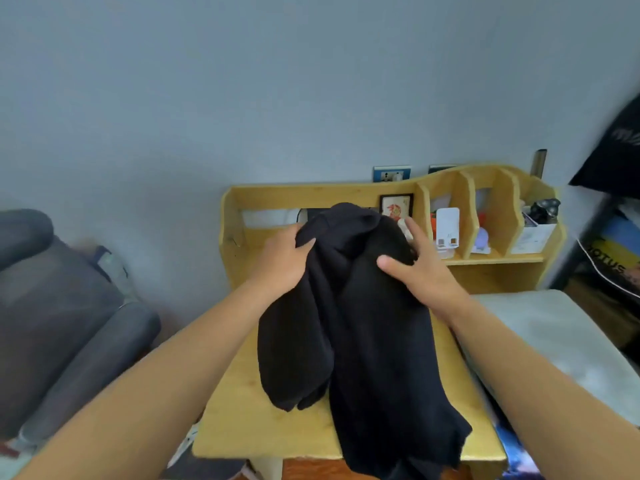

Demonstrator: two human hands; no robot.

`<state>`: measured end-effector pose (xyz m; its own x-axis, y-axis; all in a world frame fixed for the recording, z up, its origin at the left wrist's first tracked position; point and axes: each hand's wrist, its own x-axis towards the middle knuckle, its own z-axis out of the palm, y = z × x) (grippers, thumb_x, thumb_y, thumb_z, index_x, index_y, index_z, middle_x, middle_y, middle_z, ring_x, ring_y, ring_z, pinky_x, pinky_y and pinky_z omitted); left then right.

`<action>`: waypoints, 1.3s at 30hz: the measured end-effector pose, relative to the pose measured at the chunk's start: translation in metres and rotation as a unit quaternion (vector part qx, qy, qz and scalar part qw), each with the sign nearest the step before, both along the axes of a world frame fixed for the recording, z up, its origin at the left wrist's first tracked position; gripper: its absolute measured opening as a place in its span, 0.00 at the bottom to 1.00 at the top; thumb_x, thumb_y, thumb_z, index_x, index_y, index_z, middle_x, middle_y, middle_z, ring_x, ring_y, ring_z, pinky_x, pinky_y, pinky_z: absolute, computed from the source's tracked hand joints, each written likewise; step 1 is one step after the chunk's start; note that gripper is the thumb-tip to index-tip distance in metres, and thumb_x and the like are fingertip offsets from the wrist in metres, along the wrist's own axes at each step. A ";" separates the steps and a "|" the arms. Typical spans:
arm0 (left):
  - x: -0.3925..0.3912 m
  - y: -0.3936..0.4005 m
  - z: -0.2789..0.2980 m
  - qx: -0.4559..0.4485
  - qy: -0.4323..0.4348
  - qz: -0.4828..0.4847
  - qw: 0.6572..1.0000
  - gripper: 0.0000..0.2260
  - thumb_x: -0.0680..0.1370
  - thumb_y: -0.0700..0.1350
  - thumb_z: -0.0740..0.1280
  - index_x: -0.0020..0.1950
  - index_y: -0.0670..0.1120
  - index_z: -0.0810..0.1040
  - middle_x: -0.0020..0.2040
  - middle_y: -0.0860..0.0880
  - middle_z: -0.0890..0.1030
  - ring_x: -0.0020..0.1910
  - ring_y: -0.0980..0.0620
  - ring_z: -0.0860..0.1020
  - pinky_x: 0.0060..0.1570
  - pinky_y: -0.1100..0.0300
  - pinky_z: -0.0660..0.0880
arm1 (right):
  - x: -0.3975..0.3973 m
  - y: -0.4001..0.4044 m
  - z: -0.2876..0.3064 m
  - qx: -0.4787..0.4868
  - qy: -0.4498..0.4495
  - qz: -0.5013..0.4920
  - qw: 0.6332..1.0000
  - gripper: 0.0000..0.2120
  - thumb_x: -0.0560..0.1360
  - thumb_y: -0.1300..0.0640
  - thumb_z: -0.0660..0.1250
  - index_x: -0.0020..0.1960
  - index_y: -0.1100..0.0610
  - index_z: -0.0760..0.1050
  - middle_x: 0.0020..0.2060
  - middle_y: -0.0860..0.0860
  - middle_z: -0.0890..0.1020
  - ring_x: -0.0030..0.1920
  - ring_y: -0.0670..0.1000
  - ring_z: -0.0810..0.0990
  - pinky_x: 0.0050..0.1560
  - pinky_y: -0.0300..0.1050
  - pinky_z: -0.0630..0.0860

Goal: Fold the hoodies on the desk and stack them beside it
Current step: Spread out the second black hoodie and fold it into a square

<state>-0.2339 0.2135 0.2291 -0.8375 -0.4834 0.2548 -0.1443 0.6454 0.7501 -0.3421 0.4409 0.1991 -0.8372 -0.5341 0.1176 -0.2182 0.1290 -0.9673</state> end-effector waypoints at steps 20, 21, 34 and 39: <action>0.054 0.108 -0.143 0.132 -0.095 0.066 0.984 0.46 0.73 0.65 0.71 0.81 0.60 0.45 0.81 0.55 0.48 0.80 0.46 0.57 0.73 0.44 0.68 | 0.013 -0.063 -0.001 -0.076 -0.435 -0.150 0.885 0.12 0.81 0.62 0.63 0.63 0.64 0.72 0.59 0.60 0.79 0.62 0.60 0.78 0.68 0.58 0.73; 0.057 0.110 -0.144 0.107 -0.072 0.108 0.986 0.38 0.77 0.63 0.68 0.81 0.55 0.54 0.80 0.52 0.54 0.78 0.46 0.62 0.71 0.49 0.71 | 0.012 -0.064 0.007 -0.108 -0.441 -0.150 0.878 0.09 0.82 0.64 0.62 0.60 0.65 0.73 0.57 0.61 0.80 0.61 0.59 0.79 0.67 0.56 0.75; 0.024 0.067 -0.040 0.372 0.014 0.039 0.927 0.12 0.84 0.54 0.62 0.63 0.49 0.76 0.58 0.50 0.82 0.58 0.49 0.80 0.62 0.46 0.78 | 0.084 -0.006 -0.075 0.043 -0.029 0.142 0.988 0.45 0.70 0.49 0.77 0.79 0.36 0.55 0.74 0.39 0.67 0.75 0.44 0.66 0.71 0.51 0.70; 0.029 0.083 -0.034 0.100 -0.002 0.012 0.995 0.10 0.83 0.54 0.63 0.56 0.49 0.70 0.48 0.54 0.75 0.44 0.60 0.74 0.41 0.69 0.70 | 0.082 -0.006 -0.111 0.090 0.007 -0.117 0.989 0.21 0.79 0.62 0.63 0.69 0.47 0.72 0.55 0.43 0.80 0.60 0.51 0.79 0.52 0.42 0.77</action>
